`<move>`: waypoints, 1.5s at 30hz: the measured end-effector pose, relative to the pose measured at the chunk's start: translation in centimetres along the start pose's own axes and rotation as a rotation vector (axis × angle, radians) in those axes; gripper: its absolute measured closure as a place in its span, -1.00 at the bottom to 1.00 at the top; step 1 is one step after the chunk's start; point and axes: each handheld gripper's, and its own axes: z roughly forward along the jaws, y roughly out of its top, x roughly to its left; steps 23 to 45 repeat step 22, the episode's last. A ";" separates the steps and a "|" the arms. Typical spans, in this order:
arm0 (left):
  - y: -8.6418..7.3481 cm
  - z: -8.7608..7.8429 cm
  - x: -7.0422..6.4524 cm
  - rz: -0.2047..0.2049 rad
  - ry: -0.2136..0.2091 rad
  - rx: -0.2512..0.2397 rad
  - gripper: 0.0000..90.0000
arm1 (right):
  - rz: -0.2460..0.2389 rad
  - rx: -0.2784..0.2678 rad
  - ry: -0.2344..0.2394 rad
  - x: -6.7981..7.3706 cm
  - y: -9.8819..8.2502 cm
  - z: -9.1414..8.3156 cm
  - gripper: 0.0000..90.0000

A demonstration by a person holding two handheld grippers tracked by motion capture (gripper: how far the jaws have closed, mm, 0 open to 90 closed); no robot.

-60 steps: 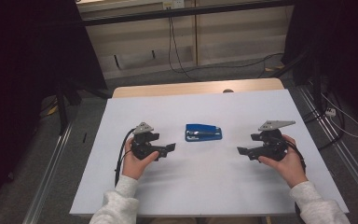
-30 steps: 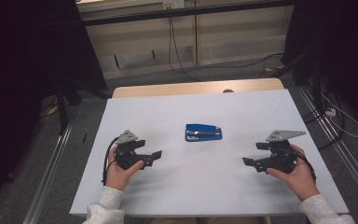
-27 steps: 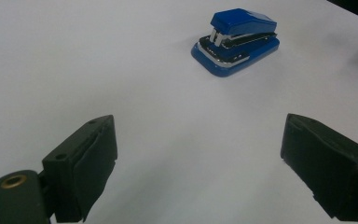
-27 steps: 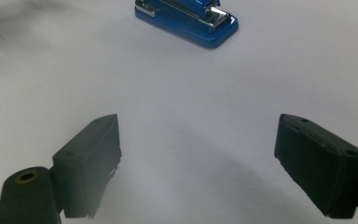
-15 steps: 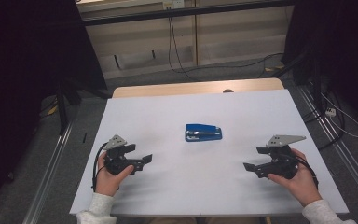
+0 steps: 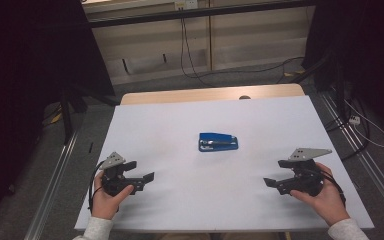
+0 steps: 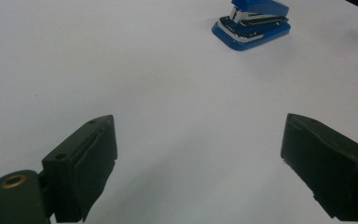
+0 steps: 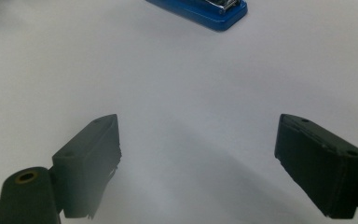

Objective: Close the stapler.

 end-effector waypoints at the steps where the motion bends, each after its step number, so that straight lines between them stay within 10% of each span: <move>1: -0.1 -0.1 -0.1 0.001 -0.003 -0.001 -0.76 | 0.002 0.000 -0.002 0.0 0.0 -0.1 -0.69; 45: -1.5 -0.9 -1.0 0.020 -0.045 0.014 -0.78 | -0.004 0.006 0.006 0.0 -0.2 -0.3 -0.68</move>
